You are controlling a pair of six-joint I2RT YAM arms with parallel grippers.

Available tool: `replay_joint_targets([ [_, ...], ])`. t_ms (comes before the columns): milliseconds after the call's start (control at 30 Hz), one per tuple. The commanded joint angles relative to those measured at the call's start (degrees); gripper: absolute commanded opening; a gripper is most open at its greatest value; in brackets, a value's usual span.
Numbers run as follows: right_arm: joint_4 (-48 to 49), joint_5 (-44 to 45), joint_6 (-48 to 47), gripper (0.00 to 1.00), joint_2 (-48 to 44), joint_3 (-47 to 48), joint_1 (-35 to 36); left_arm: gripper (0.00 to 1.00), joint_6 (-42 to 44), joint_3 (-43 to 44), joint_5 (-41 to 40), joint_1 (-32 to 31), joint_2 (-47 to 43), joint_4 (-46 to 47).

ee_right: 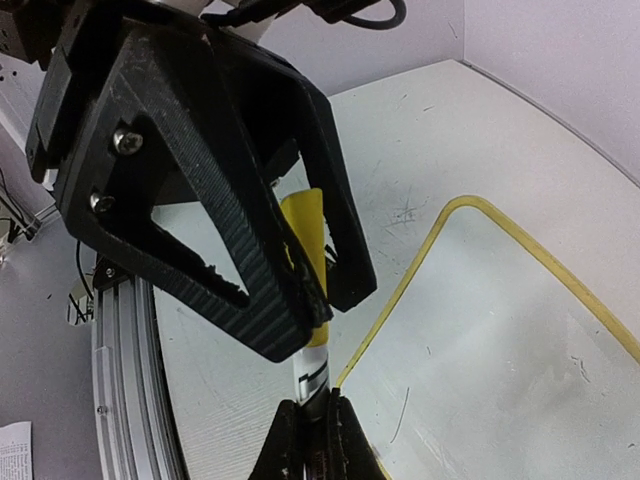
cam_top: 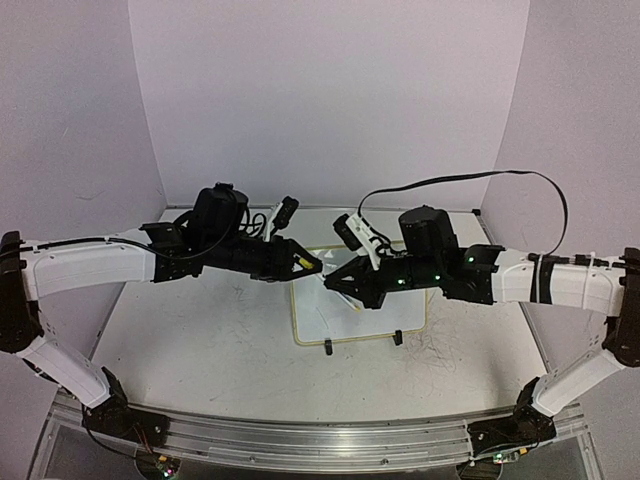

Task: Write a sentence on the whiteboard
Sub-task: Pass from the right arm to the left

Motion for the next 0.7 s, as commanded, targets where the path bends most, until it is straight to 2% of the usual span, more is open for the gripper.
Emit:
replay_joint_targets([
  [0, 2.45, 1.34, -1.69, 0.0, 0.04, 1.05, 0.33, 0.33, -0.75, 2.58, 1.1, 0.31, -0.42, 0.77],
  [200, 2.76, 1.28, -1.53, 0.0, -0.25, 0.46, 0.36, 0.2, -1.09, 2.83, 1.15, 0.34, -0.13, 0.84],
  [300, 3.06, 1.8, -0.97, 0.0, -0.65, 0.09, 0.39, 0.1, -0.89, 3.05, 0.82, 0.33, -0.27, 0.86],
  [367, 3.97, 3.16, 0.27, 0.04, -1.03, -0.84, 0.3, 0.03, -0.63, 3.07, 0.68, 0.43, -0.61, 1.03],
  [433, 6.69, 4.22, 3.51, 0.24, -1.33, -2.97, 0.35, 0.0, -0.71, 3.1, 0.56, 0.73, -0.99, 1.61],
  [567, 12.12, 6.22, 10.65, 0.48, -1.82, -5.89, 0.34, 0.0, -1.7, 2.52, 0.31, 1.46, -1.94, 3.99],
  [667, 16.46, 8.67, 15.26, 0.88, -4.18, -8.23, 0.37, 0.0, -2.68, 1.87, 0.57, 1.88, -2.67, 6.57],
])
